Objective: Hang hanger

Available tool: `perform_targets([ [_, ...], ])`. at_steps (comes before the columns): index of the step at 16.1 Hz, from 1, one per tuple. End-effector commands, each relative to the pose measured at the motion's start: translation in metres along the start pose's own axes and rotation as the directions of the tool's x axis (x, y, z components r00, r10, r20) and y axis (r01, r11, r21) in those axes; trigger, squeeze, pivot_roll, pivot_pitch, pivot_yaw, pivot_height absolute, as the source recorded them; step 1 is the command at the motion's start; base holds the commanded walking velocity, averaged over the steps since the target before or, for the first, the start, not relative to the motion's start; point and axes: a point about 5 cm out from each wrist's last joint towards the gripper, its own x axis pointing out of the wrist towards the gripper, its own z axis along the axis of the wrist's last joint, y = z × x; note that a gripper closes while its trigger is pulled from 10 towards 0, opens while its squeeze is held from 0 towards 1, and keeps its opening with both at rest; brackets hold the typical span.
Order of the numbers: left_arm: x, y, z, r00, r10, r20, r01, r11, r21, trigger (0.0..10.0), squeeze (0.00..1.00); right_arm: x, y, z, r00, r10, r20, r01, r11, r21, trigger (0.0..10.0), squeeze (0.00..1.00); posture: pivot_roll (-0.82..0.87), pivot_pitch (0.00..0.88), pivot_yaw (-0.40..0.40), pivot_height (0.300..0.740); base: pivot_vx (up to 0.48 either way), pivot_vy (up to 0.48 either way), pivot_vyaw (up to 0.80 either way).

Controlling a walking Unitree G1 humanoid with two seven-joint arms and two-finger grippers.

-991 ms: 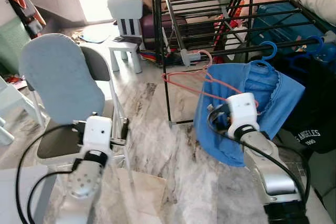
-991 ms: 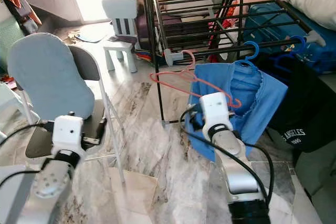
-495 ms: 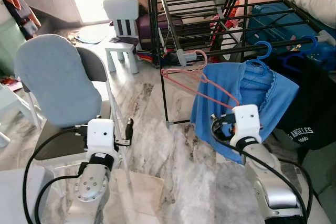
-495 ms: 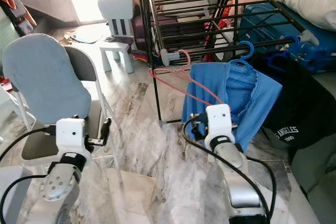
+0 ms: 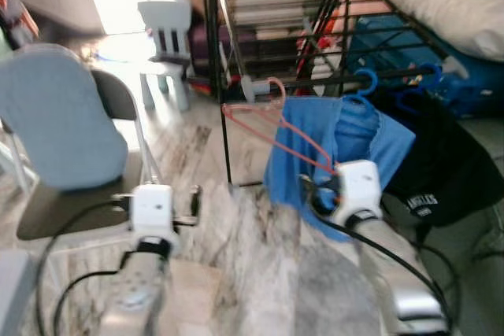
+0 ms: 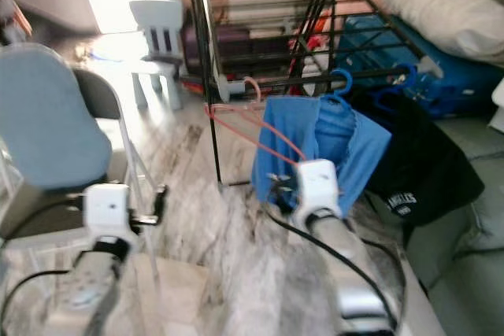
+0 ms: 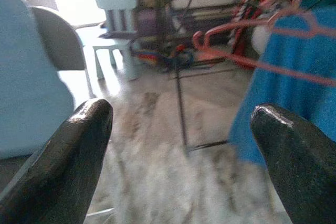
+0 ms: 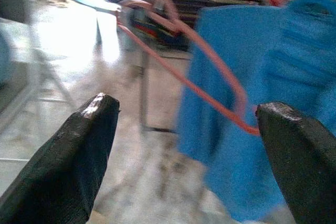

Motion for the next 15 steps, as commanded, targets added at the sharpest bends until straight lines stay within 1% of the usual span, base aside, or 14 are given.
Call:
perform_targets([
  [1,0.0,-0.006,0.004,1.0,-0.012,0.011,0.013,1.0,-0.009,10.0,0.0,-0.002,-0.007,0.003,1.0,-0.016,0.007,0.016,1.0,-0.008,10.0,0.0,-0.07,0.004,0.017,0.74,0.0,-0.352,0.0],
  [3,0.0,-0.007,0.004,1.0,-0.014,0.01,0.014,1.0,-0.01,10.0,0.0,-0.003,-0.008,0.003,1.0,-0.009,0.004,0.009,1.0,-0.008,10.0,0.0,-0.08,0.009,0.016,0.74,0.0,-0.352,0.0],
  [7,0.001,-0.007,0.004,1.0,-0.013,0.006,0.014,1.0,-0.01,10.0,0.0,-0.003,-0.004,0.003,1.0,0.026,-0.003,-0.026,1.0,-0.015,10.0,0.0,-0.08,0.011,0.008,0.74,0.0,-0.367,0.0],
  [11,-0.001,-0.006,0.003,1.0,0.008,0.002,-0.008,1.0,-0.002,10.0,0.0,-0.003,-0.003,0.002,0.999,0.036,-0.007,-0.036,0.999,0.004,10.0,0.0,-0.08,0.013,0.009,0.74,0.0,-0.344,0.0],
  [14,-0.004,0.006,0.002,0.996,0.087,-0.003,-0.087,0.996,0.025,10.0,0.0,-0.006,-0.005,0.004,0.999,0.035,0.019,-0.035,0.999,-0.006,10.0,0.0,-0.07,0.017,0.016,0.74,0.0,0.0,0.0],
  [15,-0.01,0.015,-0.001,0.994,0.11,-0.011,-0.109,0.993,0.04,10.0,0.0,-0.009,-0.011,0.0,1.0,0.022,0.012,-0.022,1.0,-0.013,10.0,0.0,-0.07,0.024,0.016,0.74,0.0,0.0,0.0],
])
